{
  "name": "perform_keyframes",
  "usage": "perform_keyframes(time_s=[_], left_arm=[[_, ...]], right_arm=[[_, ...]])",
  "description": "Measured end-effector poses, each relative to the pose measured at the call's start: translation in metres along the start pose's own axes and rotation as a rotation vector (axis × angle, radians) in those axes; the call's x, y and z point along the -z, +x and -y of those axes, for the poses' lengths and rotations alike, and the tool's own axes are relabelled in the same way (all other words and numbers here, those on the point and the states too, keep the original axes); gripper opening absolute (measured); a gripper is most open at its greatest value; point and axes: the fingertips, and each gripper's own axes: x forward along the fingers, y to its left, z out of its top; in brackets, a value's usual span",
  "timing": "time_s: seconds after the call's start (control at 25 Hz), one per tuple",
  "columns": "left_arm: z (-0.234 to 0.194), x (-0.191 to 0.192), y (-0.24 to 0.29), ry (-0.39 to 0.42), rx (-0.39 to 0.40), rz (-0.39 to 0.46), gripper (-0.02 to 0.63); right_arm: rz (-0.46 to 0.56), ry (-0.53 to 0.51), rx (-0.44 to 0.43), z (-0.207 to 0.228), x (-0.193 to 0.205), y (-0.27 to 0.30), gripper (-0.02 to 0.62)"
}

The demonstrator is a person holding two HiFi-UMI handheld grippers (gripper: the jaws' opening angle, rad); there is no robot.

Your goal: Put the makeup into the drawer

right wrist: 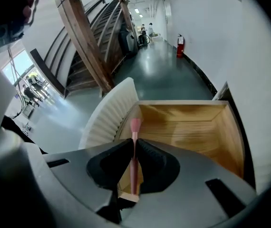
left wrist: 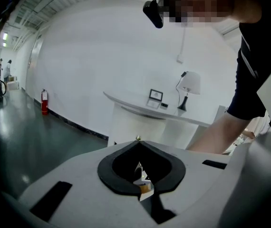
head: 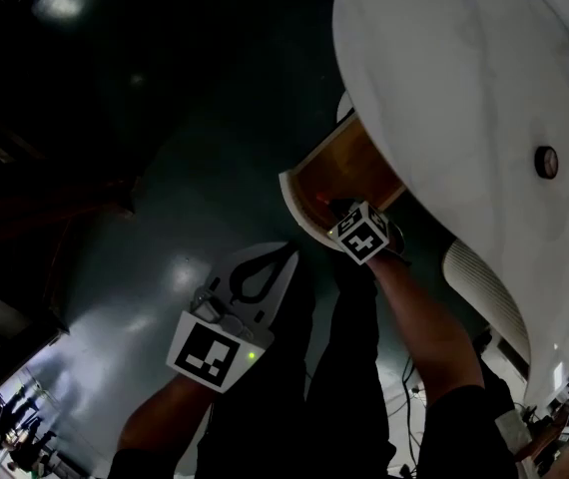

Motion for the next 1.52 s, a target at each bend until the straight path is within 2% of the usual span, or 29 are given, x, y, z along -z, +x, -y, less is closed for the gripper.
perform_keyframes(time_s=[0.28,0.52,0.8,0.92,1.24,1.4,1.52], left_arm=[[-0.004,0.011,0.0,-0.019,-0.004,-0.009,0.011],[-0.011,0.007,-0.015,-0.042,-0.014,-0.021,0.011],[-0.013,0.014,-0.02,-0.069,-0.025,-0.041,0.011],[-0.015,0.018,-0.023,-0.069,-0.034,-0.058,0.011],[-0.012,0.022,-0.015,-0.071,-0.028,-0.065,0.011],[-0.015,0.011,-0.015,-0.111,-0.044,-0.039,0.011],[-0.007,-0.008,-0.023,-0.14,-0.049,-0.012,0.011]], right_arm=[[-0.091,0.003,-0.036,0.003,0.012,0.037,0.048],[-0.196,0.149,-0.096,0.001,0.024,0.045,0.048],[-0.227,0.127,-0.1,0.008,0.033,0.063,0.048],[-0.2,0.144,-0.066,0.019,0.029,0.068,0.048],[-0.109,0.174,-0.072,0.021,0.024,0.059,0.049],[0.031,0.152,-0.017,0.022,-0.001,0.021,0.049],[0.134,0.135,0.016,0.007,-0.018,-0.026,0.049]])
